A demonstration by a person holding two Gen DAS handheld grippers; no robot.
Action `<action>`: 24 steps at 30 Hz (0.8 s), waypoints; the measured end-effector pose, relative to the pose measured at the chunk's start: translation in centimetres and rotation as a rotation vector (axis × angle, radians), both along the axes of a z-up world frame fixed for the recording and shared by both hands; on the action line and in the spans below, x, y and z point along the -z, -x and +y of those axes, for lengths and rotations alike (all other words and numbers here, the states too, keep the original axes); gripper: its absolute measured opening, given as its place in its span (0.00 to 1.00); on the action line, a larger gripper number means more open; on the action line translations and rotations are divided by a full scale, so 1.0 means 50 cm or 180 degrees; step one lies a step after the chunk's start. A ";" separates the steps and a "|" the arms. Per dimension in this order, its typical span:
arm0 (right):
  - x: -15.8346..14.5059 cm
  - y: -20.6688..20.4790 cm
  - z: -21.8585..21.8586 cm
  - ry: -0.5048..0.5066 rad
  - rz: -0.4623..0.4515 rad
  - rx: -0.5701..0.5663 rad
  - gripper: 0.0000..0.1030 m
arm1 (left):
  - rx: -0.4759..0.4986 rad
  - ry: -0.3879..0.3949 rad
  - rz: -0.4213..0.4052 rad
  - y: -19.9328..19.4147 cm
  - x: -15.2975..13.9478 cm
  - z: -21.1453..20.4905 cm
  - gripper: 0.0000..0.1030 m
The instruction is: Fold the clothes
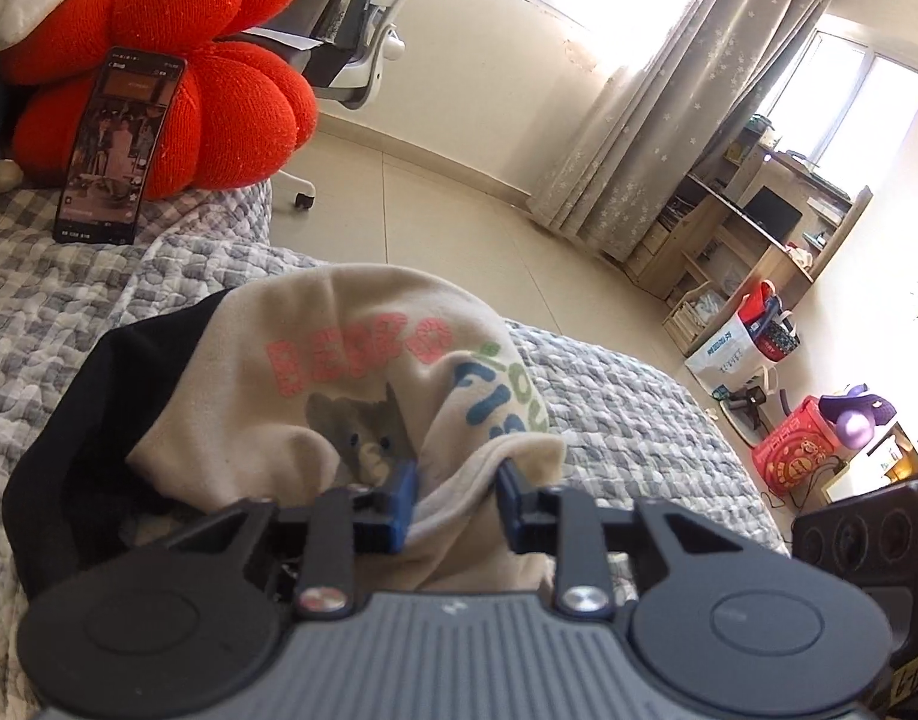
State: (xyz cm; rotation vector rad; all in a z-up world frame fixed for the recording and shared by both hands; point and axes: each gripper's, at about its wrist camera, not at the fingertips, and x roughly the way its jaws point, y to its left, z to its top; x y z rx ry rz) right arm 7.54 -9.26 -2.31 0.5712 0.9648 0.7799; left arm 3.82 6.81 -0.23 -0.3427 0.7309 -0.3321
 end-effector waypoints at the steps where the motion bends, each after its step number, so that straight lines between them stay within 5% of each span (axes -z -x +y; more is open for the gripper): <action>1: -0.002 0.000 -0.003 -0.0012 -0.0003 0.0015 0.17 | -0.0021 -0.0051 0.0006 0.000 0.001 0.000 0.10; 4: -0.011 0.001 -0.012 -0.0044 -0.0023 0.0011 0.20 | -0.0168 -0.0093 -0.0033 0.010 -0.006 0.014 0.08; 6: -0.020 0.002 -0.019 -0.0095 -0.0060 -0.0005 0.41 | -0.0350 -0.0118 -0.0039 0.014 -0.010 0.031 0.08; 9: -0.043 0.009 -0.039 -0.0188 -0.0190 0.0027 0.58 | -0.0745 -0.0304 -0.0026 0.017 -0.012 0.066 0.07; 16: -0.058 -0.019 -0.077 -0.0237 -0.0243 0.0420 0.60 | -0.1314 -0.0638 0.0202 0.010 0.005 0.120 0.07; 24: -0.002 -0.103 -0.073 0.0093 -0.0072 0.0847 0.60 | -0.1313 -0.0720 0.0322 -0.001 0.020 0.125 0.07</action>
